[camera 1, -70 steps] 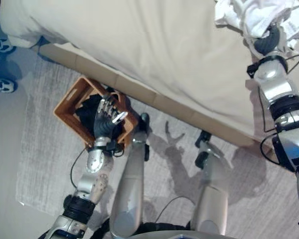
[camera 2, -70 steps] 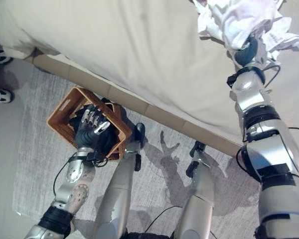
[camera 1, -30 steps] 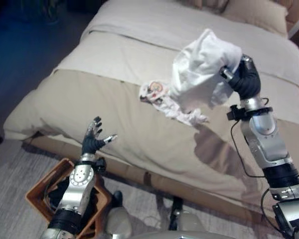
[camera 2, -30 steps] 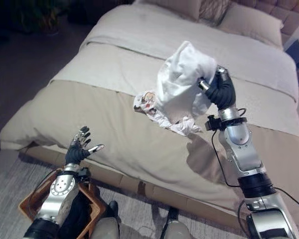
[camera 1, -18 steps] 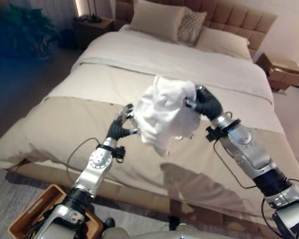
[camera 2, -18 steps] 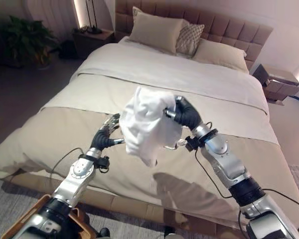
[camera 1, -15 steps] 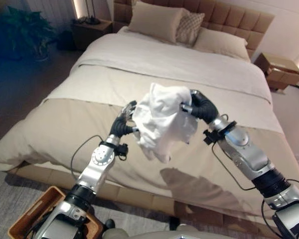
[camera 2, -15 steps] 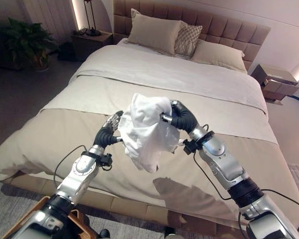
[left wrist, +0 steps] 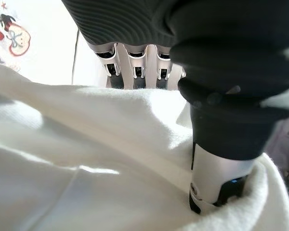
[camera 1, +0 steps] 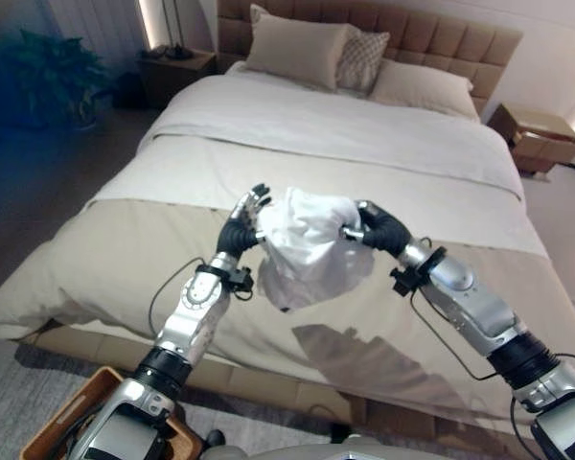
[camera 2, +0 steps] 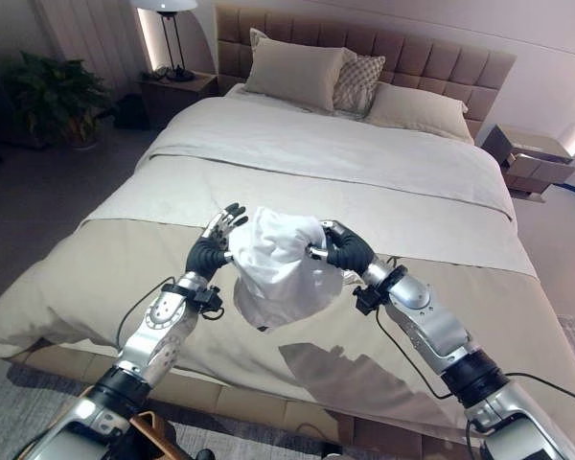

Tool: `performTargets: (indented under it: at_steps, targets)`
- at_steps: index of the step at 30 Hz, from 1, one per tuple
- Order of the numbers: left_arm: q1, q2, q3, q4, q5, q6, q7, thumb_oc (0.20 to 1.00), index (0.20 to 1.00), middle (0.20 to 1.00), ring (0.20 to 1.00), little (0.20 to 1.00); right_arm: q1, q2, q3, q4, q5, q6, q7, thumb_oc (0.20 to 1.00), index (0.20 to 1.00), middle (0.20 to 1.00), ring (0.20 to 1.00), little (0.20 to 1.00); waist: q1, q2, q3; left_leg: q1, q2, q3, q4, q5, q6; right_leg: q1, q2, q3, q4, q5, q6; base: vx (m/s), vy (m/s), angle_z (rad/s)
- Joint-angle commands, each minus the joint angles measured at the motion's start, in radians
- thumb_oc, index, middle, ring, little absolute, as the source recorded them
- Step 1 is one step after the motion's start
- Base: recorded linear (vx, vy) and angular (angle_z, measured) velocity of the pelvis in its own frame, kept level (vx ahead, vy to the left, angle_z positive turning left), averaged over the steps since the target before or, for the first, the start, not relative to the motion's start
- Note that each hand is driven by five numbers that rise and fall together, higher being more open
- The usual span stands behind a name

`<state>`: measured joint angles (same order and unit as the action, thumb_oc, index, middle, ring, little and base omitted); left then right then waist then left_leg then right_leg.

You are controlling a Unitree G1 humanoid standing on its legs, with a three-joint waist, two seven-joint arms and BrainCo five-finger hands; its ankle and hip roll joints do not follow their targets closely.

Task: Pick up clothes into the bucket

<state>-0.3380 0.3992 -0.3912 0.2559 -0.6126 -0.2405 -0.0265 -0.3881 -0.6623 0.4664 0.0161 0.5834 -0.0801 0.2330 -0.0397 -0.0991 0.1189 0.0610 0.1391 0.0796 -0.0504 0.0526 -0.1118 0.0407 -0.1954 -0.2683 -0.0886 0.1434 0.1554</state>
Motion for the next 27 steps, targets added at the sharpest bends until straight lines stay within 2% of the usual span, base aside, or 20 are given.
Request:
performTargets:
  at_steps: [1,5,6,7,9,10,11,12,13,14,15,16,21,27]
  targets:
    - [-0.142,0.006,-0.058,0.002,-0.013,-0.026,-0.055,1.0,1.0,1.0,1.0,1.0,-0.097,0.012,0.027,-0.046,0.038,-0.06,0.015,0.2,0.2,0.2,0.2,0.2,0.006,-0.012,-0.005,-0.03,0.013,0.003,0.045,-0.018,-0.003,0.071,-0.063,-0.026,0.061,-0.061,0.085,0.0,0.0,0.0]
    - [-0.148,-0.013,-0.075,0.034,-0.093,-0.007,-0.113,1.0,1.0,1.0,1.0,1.0,-0.113,0.025,0.042,-0.048,0.059,-0.063,0.025,0.2,0.2,0.2,0.2,0.2,0.001,-0.012,-0.007,-0.028,0.013,0.005,0.041,-0.018,-0.002,0.068,-0.065,-0.024,0.062,-0.061,0.086,0.0,0.0,0.0]
    - [-0.156,-0.019,-0.098,0.042,-0.168,0.019,-0.172,1.0,1.0,1.0,1.0,1.0,-0.118,0.034,0.053,-0.046,0.073,-0.067,0.032,0.2,0.2,0.2,0.2,0.2,-0.005,-0.011,-0.009,-0.026,0.012,0.008,0.039,-0.019,-0.002,0.066,-0.065,-0.022,0.063,-0.059,0.088,0.0,0.0,0.0]
    - [-0.157,-0.019,-0.098,0.043,-0.168,0.019,-0.173,1.0,1.0,1.0,1.0,1.0,-0.118,0.035,0.052,-0.045,0.073,-0.067,0.032,0.2,0.2,0.2,0.2,0.2,-0.005,-0.011,-0.009,-0.026,0.012,0.009,0.039,-0.019,-0.002,0.066,-0.065,-0.021,0.063,-0.059,0.088,0.0,0.0,0.0]
    - [-0.166,0.009,-0.159,0.03,-0.236,0.075,-0.271,1.0,1.0,1.0,1.0,1.0,-0.113,0.037,0.063,-0.039,0.072,-0.067,0.045,0.2,0.2,0.2,0.2,0.2,-0.013,-0.007,-0.014,-0.023,0.012,0.011,0.038,-0.021,-0.002,0.065,-0.066,-0.018,0.063,-0.059,0.091,0.0,0.0,0.0]
    - [-0.166,0.009,-0.159,0.03,-0.236,0.075,-0.271,1.0,1.0,1.0,1.0,1.0,-0.113,0.037,0.063,-0.039,0.072,-0.067,0.046,0.2,0.2,0.2,0.2,0.2,-0.013,-0.008,-0.014,-0.023,0.012,0.011,0.038,-0.021,-0.002,0.065,-0.066,-0.018,0.064,-0.059,0.091,0.03,0.013,-0.01]
    - [-0.175,0.039,-0.189,0.036,-0.245,0.088,-0.312,0.94,0.94,0.94,0.94,0.94,-0.112,0.037,0.068,-0.037,0.072,-0.066,0.055,0.2,0.2,0.2,0.2,0.2,-0.018,-0.005,-0.017,-0.018,0.011,0.013,0.037,-0.022,-0.001,0.065,-0.066,-0.015,0.065,-0.059,0.092,0.0,0.0,0.0]
    - [-0.182,0.054,-0.208,0.041,-0.245,0.097,-0.331,0.667,0.667,0.667,0.667,0.667,-0.111,0.036,0.072,-0.042,0.075,-0.066,0.062,0.2,0.2,0.2,0.2,0.2,-0.021,-0.004,-0.019,-0.016,0.011,0.015,0.035,-0.023,-0.001,0.064,-0.066,-0.013,0.064,-0.059,0.092,0.03,0.011,-0.04]
    - [-0.182,0.055,-0.209,0.041,-0.245,0.097,-0.331,0.589,0.589,0.589,0.589,0.589,-0.111,0.036,0.072,-0.042,0.075,-0.066,0.062,0.2,0.2,0.2,0.2,0.2,-0.021,-0.004,-0.019,-0.016,0.011,0.015,0.035,-0.023,-0.001,0.064,-0.066,-0.013,0.064,-0.059,0.092,0.03,0.009,-0.06]
    - [-0.189,0.084,-0.24,0.05,-0.253,0.118,-0.371,0.347,0.347,0.347,0.347,0.347,-0.112,0.028,0.078,-0.048,0.083,-0.068,0.074,0.2,0.2,0.2,0.2,0.2,-0.027,-0.001,-0.024,-0.01,0.011,0.017,0.033,-0.024,-0.002,0.065,-0.066,-0.01,0.065,-0.06,0.094,0.02,0.007,-0.05]
    - [-0.189,0.084,-0.24,0.05,-0.253,0.118,-0.371,0.285,0.285,0.285,0.285,0.285,-0.111,0.028,0.078,-0.048,0.083,-0.068,0.074,0.2,0.2,0.2,0.2,0.2,-0.027,-0.002,-0.024,-0.01,0.011,0.017,0.033,-0.024,-0.002,0.065,-0.066,-0.009,0.065,-0.06,0.094,0.03,0.01,-0.04]
    - [-0.203,0.122,-0.269,0.056,-0.227,0.115,-0.39,0.2,0.2,0.2,0.2,0.2,-0.106,0.022,0.077,-0.054,0.091,-0.067,0.083,0.2,0.2,0.2,0.2,0.2,-0.031,0.001,-0.026,-0.006,0.012,0.021,0.032,-0.025,-0.002,0.067,-0.066,-0.008,0.065,-0.059,0.095,0.02,0.005,-0.05]
    - [-0.216,0.162,-0.302,0.068,-0.146,0.084,-0.384,0.2,0.2,0.2,0.2,0.2,-0.092,0.017,0.07,-0.062,0.092,-0.069,0.086,0.2,0.2,0.2,0.2,0.2,-0.034,0.004,-0.028,0.0,0.011,0.023,0.035,-0.026,-0.002,0.072,-0.065,-0.006,0.066,-0.06,0.096,0.02,0.0,-0.08]
    - [-0.204,0.154,-0.283,0.095,-0.066,0.058,-0.353,0.2,0.2,0.2,0.2,0.2,-0.072,0.016,0.035,-0.072,0.09,-0.071,0.08,0.2,0.2,0.2,0.2,0.2,-0.03,0.004,-0.031,0.0,0.011,0.021,0.035,-0.026,-0.001,0.075,-0.065,-0.01,0.065,-0.063,0.095,0.0,0.0,0.0]
